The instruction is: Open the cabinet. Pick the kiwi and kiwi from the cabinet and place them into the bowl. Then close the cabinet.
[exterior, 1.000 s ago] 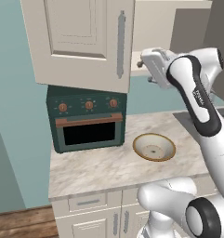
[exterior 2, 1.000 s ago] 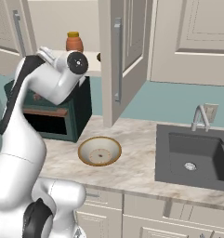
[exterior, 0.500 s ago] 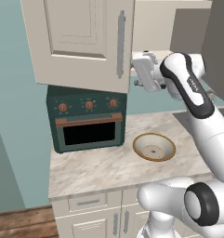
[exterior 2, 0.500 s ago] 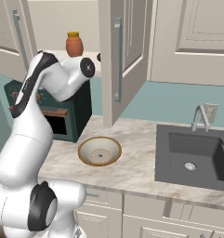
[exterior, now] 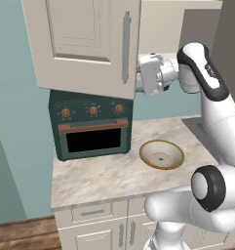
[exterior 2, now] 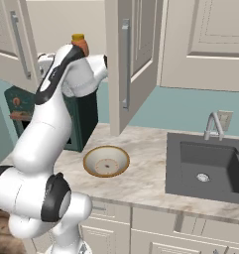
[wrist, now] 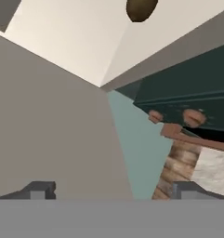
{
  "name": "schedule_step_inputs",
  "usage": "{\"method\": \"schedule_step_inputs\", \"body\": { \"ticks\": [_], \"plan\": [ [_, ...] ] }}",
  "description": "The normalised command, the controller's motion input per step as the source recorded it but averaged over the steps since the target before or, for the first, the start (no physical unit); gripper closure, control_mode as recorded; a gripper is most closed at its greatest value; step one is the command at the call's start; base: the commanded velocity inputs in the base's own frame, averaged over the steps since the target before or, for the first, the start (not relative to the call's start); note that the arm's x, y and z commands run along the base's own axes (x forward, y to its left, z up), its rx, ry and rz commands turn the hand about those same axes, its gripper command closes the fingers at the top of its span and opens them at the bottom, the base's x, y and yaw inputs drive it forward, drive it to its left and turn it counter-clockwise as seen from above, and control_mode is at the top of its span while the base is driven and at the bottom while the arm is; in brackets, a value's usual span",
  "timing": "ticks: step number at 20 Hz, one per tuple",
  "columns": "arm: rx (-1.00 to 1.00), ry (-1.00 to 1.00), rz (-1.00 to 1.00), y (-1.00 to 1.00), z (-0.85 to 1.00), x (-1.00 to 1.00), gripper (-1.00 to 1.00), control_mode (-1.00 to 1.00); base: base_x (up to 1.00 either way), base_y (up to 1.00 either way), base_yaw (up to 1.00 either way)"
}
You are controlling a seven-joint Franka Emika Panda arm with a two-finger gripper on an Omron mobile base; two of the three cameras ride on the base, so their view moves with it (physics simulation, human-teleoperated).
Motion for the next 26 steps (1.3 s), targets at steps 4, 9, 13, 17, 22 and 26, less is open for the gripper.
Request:
{"method": "schedule_step_inputs", "body": {
  "ticks": [4,9,13,17,22,26],
  "plan": [
    [0.00,0.00,0.36,0.49,0.00,-0.61,-1.00,-1.00,0.00,0.00,0.00],
    [0.00,-0.03,0.32,0.84,0.00,-0.98,-1.00,-1.00,0.00,0.00,0.00],
    [0.00,-0.14,0.17,1.00,0.00,-1.00,-1.00,-1.00,0.00,0.00,0.00],
    [0.02,-0.19,0.02,0.98,0.00,-0.96,-1.00,-1.00,0.00,0.00,0.00],
    [0.07,-0.12,0.00,0.80,0.00,-0.64,-1.00,-1.00,0.00,0.00,0.00],
    [0.03,0.01,0.00,0.24,-0.04,-0.08,-1.00,-1.00,0.00,0.00,0.00]
  ]
}}
